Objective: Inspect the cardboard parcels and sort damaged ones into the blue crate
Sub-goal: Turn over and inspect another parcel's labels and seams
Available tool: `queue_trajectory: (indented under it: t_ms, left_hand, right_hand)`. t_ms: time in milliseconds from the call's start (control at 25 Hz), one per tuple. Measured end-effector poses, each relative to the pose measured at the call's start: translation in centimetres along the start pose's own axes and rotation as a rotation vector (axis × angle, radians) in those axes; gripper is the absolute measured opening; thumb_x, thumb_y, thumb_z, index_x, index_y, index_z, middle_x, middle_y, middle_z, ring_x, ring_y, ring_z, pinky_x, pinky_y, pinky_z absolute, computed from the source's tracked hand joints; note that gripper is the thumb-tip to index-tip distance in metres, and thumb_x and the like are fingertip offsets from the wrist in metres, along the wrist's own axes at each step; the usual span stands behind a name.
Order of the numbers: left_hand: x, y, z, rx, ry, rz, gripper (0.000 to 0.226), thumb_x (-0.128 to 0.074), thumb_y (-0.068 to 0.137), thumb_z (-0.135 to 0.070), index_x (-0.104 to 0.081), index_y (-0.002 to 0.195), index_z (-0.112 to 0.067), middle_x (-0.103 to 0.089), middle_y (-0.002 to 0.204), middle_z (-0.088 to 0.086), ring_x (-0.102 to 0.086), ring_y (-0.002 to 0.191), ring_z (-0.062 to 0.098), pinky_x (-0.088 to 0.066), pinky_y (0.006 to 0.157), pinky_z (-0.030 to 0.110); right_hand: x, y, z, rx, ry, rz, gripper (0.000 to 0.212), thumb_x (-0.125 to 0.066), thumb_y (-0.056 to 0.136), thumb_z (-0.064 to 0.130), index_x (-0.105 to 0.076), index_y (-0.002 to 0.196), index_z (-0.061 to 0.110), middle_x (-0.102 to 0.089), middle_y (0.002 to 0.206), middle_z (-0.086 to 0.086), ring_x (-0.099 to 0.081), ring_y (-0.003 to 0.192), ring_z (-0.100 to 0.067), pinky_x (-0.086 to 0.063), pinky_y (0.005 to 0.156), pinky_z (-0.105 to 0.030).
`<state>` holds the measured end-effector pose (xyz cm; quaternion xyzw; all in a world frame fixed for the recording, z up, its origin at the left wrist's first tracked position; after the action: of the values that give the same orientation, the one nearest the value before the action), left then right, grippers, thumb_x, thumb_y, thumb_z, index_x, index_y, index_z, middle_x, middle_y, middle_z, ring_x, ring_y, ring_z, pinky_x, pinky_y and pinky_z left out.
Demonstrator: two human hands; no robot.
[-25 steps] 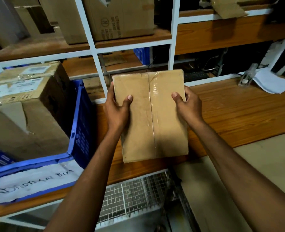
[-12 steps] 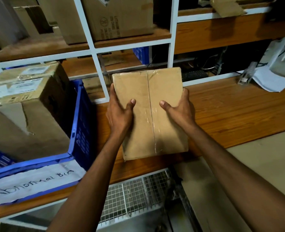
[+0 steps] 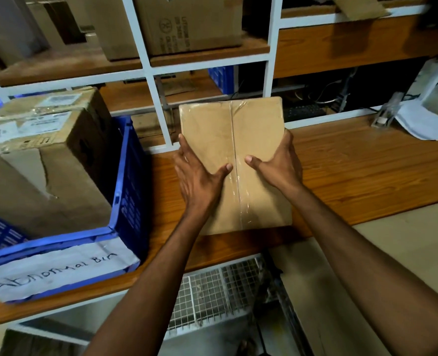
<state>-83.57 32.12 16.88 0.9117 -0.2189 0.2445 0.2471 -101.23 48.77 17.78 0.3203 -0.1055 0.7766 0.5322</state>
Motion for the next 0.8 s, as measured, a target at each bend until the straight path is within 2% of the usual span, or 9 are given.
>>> queue_trajectory:
  t_ms: [120,240,320,400,480,560,640,720,800]
  left_hand:
    - [0.3,-0.2,0.5,-0.053,-0.069,0.014,0.116,-0.076,0.087,-0.054,0.005,0.166,-0.028,-0.020,0.166,0.009,-0.031,0.147,0.027,-0.031,0.113,0.040]
    - [0.5,-0.2,2.3,0.008,-0.228,-0.038,0.086,-0.066,0.100,-0.034,-0.012,0.166,-0.030,-0.034,0.165,0.001,-0.038,0.147,0.020,-0.034,0.117,0.039]
    - [0.5,-0.8,2.8,0.020,-0.286,-0.095,0.068,-0.057,0.105,-0.036,-0.023,0.164,-0.029,-0.042,0.160,-0.002,-0.043,0.143,0.016,-0.039,0.116,0.039]
    - [1.0,-1.5,3.0,0.058,-0.324,-0.189,0.051,-0.048,0.109,-0.041,-0.040,0.157,-0.024,-0.053,0.146,-0.006,-0.052,0.131,0.012,-0.045,0.108,0.035]
    - [1.5,-1.8,3.4,0.099,-0.329,-0.281,0.044,-0.046,0.110,-0.040,-0.053,0.148,-0.019,-0.056,0.131,-0.009,-0.055,0.118,0.008,-0.045,0.096,0.023]
    - [1.7,-1.6,3.6,0.113,-0.328,-0.299,0.041,-0.046,0.110,-0.036,-0.058,0.144,-0.015,-0.061,0.129,-0.005,-0.056,0.115,0.008,-0.043,0.091,0.017]
    - [1.7,-0.9,3.6,0.154,-0.365,-0.277,0.039,-0.047,0.110,-0.038,-0.062,0.136,-0.015,-0.064,0.129,0.001,-0.059,0.114,0.013,-0.047,0.092,0.024]
    - [2.1,-0.6,3.4,0.230,-0.374,-0.293,0.038,-0.048,0.107,-0.050,-0.064,0.116,-0.017,-0.066,0.116,0.002,-0.062,0.104,0.017,-0.046,0.079,0.026]
    - [3.0,-0.7,2.7,0.277,-0.317,-0.358,0.042,-0.051,0.100,-0.062,-0.057,0.101,-0.021,-0.062,0.105,-0.003,-0.059,0.090,0.013,-0.038,0.068,0.023]
  right_hand:
    - [-0.5,-0.7,-0.9,0.011,0.105,0.102,0.097,-0.082,0.083,0.042,-0.018,0.155,0.026,-0.051,0.147,-0.004,-0.052,0.130,-0.027,-0.048,0.101,-0.042]
    - [-0.2,-1.2,-2.1,0.034,0.165,0.005,0.070,-0.076,0.091,0.039,-0.039,0.146,0.018,-0.060,0.134,-0.001,-0.058,0.118,-0.020,-0.050,0.094,-0.035]
    - [-0.4,-1.6,-2.8,0.020,0.234,-0.020,0.047,-0.062,0.100,0.042,-0.050,0.136,0.014,-0.065,0.124,-0.002,-0.061,0.113,-0.022,-0.049,0.090,-0.033]
    - [-0.2,-2.4,-3.2,-0.001,0.309,-0.095,0.032,-0.050,0.107,0.039,-0.059,0.123,0.013,-0.066,0.111,-0.003,-0.064,0.106,-0.026,-0.049,0.085,-0.034]
    - [0.1,-3.0,-3.3,0.016,0.308,-0.212,0.028,-0.050,0.108,0.034,-0.064,0.113,0.010,-0.068,0.104,-0.006,-0.063,0.097,-0.024,-0.047,0.078,-0.034]
    - [0.1,-3.1,-3.2,0.016,0.299,-0.249,0.026,-0.053,0.107,0.032,-0.067,0.107,0.009,-0.070,0.100,-0.005,-0.063,0.092,-0.022,-0.041,0.073,-0.030]
    - [0.6,-2.4,-3.2,-0.030,0.327,-0.249,0.031,-0.051,0.107,0.040,-0.066,0.096,0.015,-0.066,0.086,0.003,-0.060,0.081,-0.017,-0.038,0.068,-0.030]
    - [1.6,-2.2,-3.3,-0.089,0.333,-0.299,0.044,-0.046,0.105,0.055,-0.061,0.086,0.018,-0.058,0.075,0.008,-0.052,0.068,-0.009,-0.036,0.061,-0.031]
    - [1.5,-2.8,-2.6,-0.108,0.297,-0.350,0.050,-0.049,0.100,0.063,-0.059,0.092,0.015,-0.060,0.078,0.006,-0.054,0.069,-0.009,-0.041,0.059,-0.031]
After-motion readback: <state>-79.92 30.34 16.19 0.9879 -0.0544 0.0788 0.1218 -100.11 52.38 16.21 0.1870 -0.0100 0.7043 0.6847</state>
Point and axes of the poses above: each hand's wrist, its own y-axis towards the middle knuckle, its own x-axis out of the back of the hand, z = x × y, the point moved 9 cm from there along y, towards the middle knuckle
